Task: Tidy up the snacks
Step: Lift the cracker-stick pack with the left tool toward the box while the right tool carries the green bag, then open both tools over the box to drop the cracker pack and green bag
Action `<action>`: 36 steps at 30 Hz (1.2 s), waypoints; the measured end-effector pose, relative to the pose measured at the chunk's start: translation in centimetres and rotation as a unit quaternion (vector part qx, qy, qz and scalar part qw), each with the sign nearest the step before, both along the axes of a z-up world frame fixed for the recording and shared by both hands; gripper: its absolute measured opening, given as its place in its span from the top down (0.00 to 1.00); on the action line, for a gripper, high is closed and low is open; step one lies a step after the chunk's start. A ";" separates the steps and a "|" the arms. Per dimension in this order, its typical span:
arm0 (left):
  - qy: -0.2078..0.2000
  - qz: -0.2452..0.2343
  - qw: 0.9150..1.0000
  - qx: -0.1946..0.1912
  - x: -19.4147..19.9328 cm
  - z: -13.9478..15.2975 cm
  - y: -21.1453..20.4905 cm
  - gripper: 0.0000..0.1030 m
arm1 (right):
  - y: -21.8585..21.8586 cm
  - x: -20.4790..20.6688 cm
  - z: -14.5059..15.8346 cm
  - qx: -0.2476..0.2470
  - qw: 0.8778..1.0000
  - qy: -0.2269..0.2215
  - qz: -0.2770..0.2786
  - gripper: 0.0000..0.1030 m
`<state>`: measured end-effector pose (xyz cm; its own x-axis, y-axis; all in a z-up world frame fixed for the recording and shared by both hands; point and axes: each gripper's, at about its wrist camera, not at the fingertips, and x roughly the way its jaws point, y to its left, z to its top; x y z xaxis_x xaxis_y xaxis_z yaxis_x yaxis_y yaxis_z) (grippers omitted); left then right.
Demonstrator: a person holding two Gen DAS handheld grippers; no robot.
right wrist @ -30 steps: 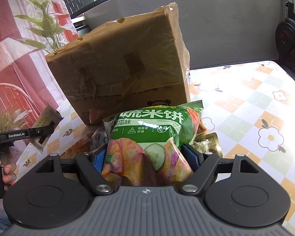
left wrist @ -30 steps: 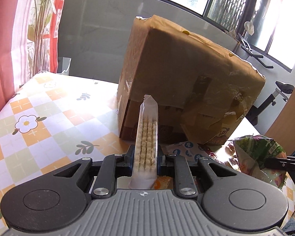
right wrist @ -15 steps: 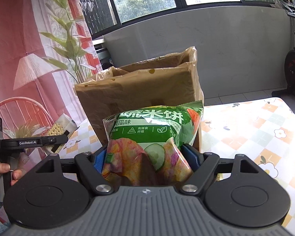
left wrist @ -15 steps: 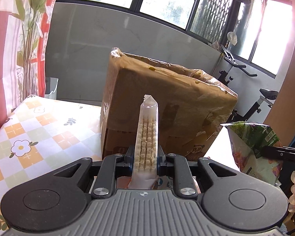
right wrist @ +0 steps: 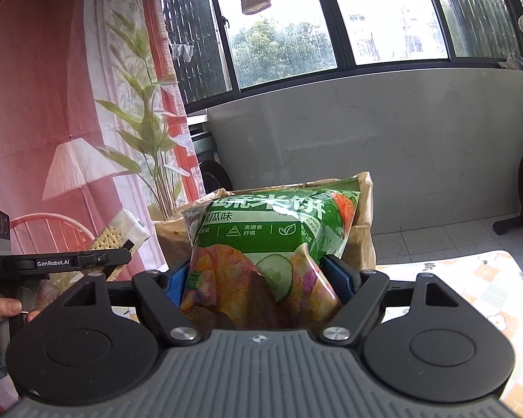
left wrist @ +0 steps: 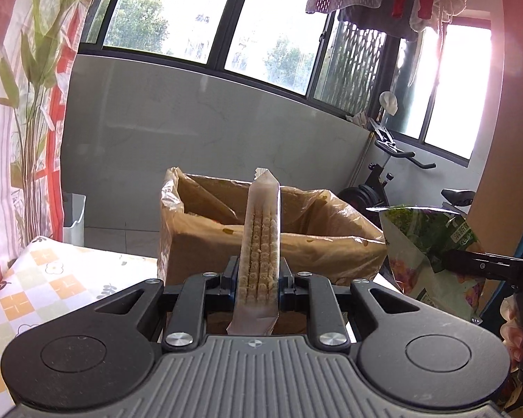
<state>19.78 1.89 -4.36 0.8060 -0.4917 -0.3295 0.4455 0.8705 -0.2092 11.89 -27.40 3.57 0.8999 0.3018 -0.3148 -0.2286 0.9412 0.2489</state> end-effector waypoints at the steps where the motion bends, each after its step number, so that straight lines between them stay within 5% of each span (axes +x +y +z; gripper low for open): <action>1: -0.004 0.000 1.000 0.000 0.2 0.3 -0.2 0.79 | 0.1 0.4 0.5 -0.004 1.000 -0.007 0.002 0.24; 19: -0.002 0.019 1.000 -0.009 9.5 3.1 -4.1 0.79 | 2.1 14.3 2.4 -0.110 0.992 -0.064 0.003 0.24; 31: 0.046 0.010 0.999 -0.002 15.4 1.3 -7.0 0.79 | 2.5 21.6 -1.6 -0.118 0.993 0.024 0.001 0.21; 33: 0.046 0.004 0.999 0.004 15.7 1.0 -7.5 0.75 | 2.2 22.1 -2.2 -0.110 0.993 0.047 0.003 0.20; 35: 0.044 0.004 0.999 0.009 15.9 0.9 -7.9 0.49 | 1.9 22.2 -2.6 -0.106 0.993 0.060 0.003 0.19; 36: 0.041 0.006 0.999 0.013 15.8 1.0 -8.1 0.45 | 1.7 22.2 -2.6 -0.103 0.993 0.062 0.005 0.17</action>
<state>35.59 -6.18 -3.41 0.7814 -0.4727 -0.4075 0.4169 0.8812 -0.2228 34.11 -25.67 0.92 0.8480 0.2273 -0.4787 -0.2172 0.9731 0.0773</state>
